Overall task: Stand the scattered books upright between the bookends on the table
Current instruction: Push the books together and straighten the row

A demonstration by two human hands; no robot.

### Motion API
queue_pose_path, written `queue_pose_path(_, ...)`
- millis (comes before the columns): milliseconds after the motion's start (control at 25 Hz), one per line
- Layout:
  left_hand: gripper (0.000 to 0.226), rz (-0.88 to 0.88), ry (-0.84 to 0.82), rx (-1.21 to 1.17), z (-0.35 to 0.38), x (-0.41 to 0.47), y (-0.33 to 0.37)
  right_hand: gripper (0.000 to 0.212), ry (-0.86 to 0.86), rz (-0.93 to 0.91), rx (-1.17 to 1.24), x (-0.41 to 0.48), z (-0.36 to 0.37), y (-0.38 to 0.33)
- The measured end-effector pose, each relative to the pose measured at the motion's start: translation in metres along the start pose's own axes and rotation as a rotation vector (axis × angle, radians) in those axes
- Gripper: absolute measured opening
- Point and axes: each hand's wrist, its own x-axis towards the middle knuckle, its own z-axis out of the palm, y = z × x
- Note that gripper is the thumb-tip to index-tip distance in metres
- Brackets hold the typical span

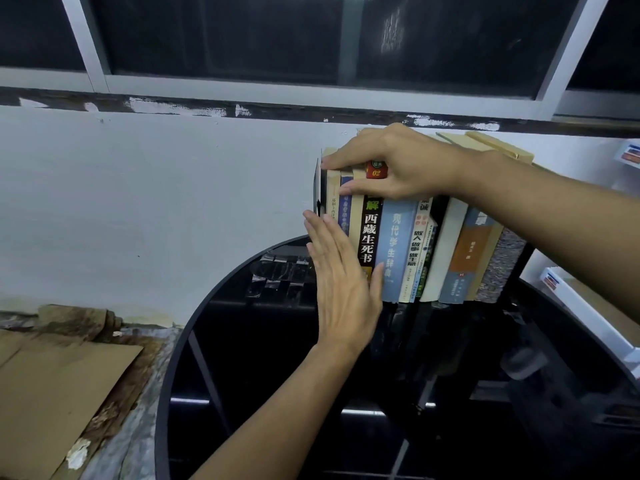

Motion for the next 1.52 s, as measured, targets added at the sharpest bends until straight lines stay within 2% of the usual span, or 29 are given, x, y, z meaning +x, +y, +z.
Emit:
queue_pose_path(360,0.099,0.052,0.034,0.124,0.011,0.001,-0.01,0.048,-0.011,0.031,-0.01,0.001,0.002,-0.001)
queue_pose_path(480,0.099,0.074,0.044,0.08,0.01,0.001,-0.011,0.057,-0.05,0.037,-0.023,0.002,-0.002,-0.003)
queue_pose_path(600,0.099,0.073,0.032,0.003,0.006,-0.001,-0.015,0.069,-0.162,0.024,-0.045,0.003,-0.008,-0.001)
queue_pose_path(680,0.098,0.074,0.031,0.037,0.005,-0.001,-0.017,0.074,-0.218,0.013,-0.048,0.005,-0.011,0.002)
queue_pose_path(1040,0.101,0.073,0.052,0.203,0.015,0.003,-0.018,0.075,-0.2,-0.001,-0.043,0.006,-0.01,0.01)
queue_pose_path(1520,0.097,0.105,0.099,0.184,0.008,0.002,-0.022,0.075,-0.226,-0.015,-0.087,0.008,-0.011,0.006)
